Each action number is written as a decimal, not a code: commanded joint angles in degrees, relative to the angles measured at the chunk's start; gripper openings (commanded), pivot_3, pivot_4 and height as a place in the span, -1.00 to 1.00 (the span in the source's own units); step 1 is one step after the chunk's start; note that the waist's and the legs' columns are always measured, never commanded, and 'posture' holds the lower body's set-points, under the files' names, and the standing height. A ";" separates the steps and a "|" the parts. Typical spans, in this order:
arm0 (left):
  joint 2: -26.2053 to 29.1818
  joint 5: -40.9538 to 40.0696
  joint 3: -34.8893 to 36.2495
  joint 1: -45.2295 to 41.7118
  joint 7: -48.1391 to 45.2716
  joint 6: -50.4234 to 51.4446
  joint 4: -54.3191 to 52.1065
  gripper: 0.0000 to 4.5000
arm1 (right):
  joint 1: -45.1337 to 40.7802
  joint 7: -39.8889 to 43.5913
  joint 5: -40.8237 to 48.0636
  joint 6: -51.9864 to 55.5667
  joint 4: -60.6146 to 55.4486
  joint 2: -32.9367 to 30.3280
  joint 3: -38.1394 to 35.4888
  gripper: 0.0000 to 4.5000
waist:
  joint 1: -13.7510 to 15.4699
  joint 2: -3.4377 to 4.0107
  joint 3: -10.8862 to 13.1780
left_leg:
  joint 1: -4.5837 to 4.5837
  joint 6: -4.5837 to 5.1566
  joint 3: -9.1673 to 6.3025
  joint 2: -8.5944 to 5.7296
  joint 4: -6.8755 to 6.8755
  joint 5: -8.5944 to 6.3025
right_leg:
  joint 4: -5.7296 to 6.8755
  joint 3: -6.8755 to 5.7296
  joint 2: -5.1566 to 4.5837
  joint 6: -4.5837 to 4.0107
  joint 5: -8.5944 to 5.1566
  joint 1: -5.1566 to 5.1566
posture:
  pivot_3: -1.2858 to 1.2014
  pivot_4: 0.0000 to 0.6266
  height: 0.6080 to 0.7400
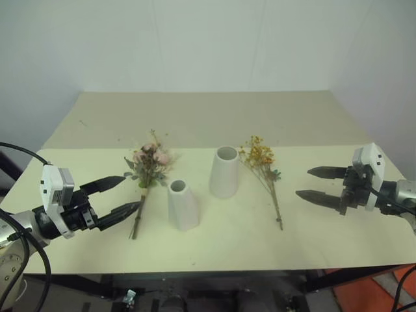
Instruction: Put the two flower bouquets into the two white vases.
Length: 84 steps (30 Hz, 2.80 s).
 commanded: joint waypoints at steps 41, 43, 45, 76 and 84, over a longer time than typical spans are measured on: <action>4.81 -3.55 -9.89 -28.59 -7.55 3.12 12.41 0.99 | -20.24 -32.29 -5.16 40.59 1.00 13.14 15.96 1.00 | -0.13 0.00 0.00 | -0.10 0.01 0.00 -0.01 -0.01 0.00 | -0.02 0.00 0.01 -0.02 0.02 -0.09 | 0.03 -0.52 1.00; 4.75 -3.18 -10.27 -28.90 -7.78 2.96 12.74 0.99 | -20.74 -32.31 -6.71 40.20 2.65 13.52 18.18 1.00 | -0.11 0.00 0.00 | -0.09 0.01 0.00 0.00 -0.01 0.00 | -0.01 0.00 0.02 -0.03 0.02 -0.10 | 0.03 -0.52 1.00; 4.72 -2.89 -10.29 -28.98 -8.08 2.83 12.98 0.99 | -20.89 -31.79 -7.91 39.01 4.42 13.92 19.94 1.00 | -0.14 0.00 0.00 | -0.10 0.01 0.00 0.00 -0.02 0.00 | -0.01 0.00 0.02 -0.02 0.02 -0.10 | 0.03 -0.52 1.00; 3.47 0.68 -12.40 -32.38 -11.04 1.42 16.56 1.00 | -39.48 -44.38 -2.94 8.22 9.39 38.14 -5.25 -0.98 | -1.82 -0.01 -0.01 | -0.07 0.01 -0.01 0.04 -0.09 0.00 | 0.07 0.01 0.07 -0.42 0.27 -0.16 | 0.03 -0.52 1.00; 2.89 1.28 -13.37 -33.03 -11.32 0.83 17.10 1.00 | -37.30 -37.75 -3.12 -0.12 3.52 44.37 3.79 -0.98 | -1.59 0.00 0.00 | -0.06 0.01 -0.02 0.06 -0.09 0.00 | 0.12 0.01 0.08 -0.48 0.31 -0.18 | 0.03 -0.52 1.00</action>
